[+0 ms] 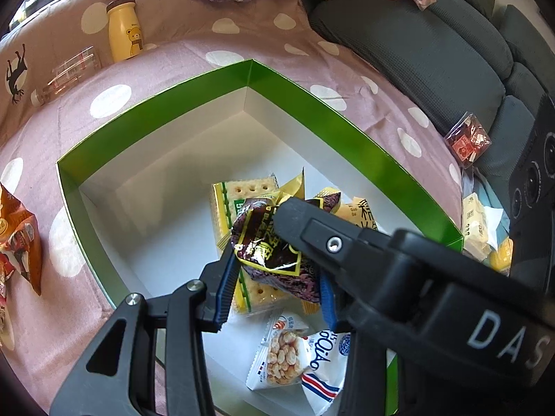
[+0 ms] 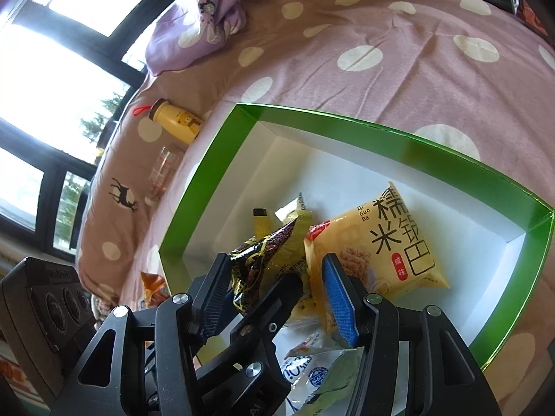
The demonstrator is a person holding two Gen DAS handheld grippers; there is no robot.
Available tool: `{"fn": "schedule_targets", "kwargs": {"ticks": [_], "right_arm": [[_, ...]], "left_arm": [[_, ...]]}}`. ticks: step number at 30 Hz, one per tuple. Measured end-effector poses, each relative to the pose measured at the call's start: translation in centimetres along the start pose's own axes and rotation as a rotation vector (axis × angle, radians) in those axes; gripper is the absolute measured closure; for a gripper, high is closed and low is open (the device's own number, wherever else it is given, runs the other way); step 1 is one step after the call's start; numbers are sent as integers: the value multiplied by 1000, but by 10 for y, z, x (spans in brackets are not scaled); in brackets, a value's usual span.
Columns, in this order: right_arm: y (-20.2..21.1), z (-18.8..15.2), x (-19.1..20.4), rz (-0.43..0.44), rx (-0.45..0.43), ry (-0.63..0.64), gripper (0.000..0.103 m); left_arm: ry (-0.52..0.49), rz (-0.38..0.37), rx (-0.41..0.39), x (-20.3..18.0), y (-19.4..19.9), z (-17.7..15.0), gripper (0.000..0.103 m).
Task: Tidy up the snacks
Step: 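Carry the gold wrapper into the green box and open the right gripper, then move the right gripper back to the white red-edged snack pack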
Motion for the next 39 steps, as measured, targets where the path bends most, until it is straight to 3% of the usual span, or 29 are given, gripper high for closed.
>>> {"fn": "schedule_targets", "kwargs": {"ticks": [12, 14, 24, 26, 30, 35, 39], "right_arm": [[1, 2, -6, -26, -4, -19, 45], [2, 2, -6, -24, -9, -21, 45], [11, 2, 3, -26, -54, 8, 46], [12, 2, 4, -35, -65, 11, 46], [14, 2, 9, -48, -82, 22, 44], [19, -1, 18, -33, -119, 41, 32], [24, -7, 35, -25, -149, 96, 25]], "left_arm": [[6, 19, -2, 1, 2, 1, 60], [11, 19, -12, 2, 7, 1, 63], [48, 45, -87, 17, 45, -6, 62], [70, 54, -113, 25, 59, -10, 60], [115, 87, -181, 44, 96, -24, 45], [180, 164, -265, 71, 148, -50, 41], [269, 231, -324, 95, 186, -79, 30]]}}
Point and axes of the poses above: each gripper's, at about its wrist camera, not at the fingertips, and y roughly against the way its jaws point, x to its left, z to its top, the point moved 2 cm from there along -y, roughly the way its jaws point, and after that the axes turned 10 degrees about -z, right-handed, at the moved point
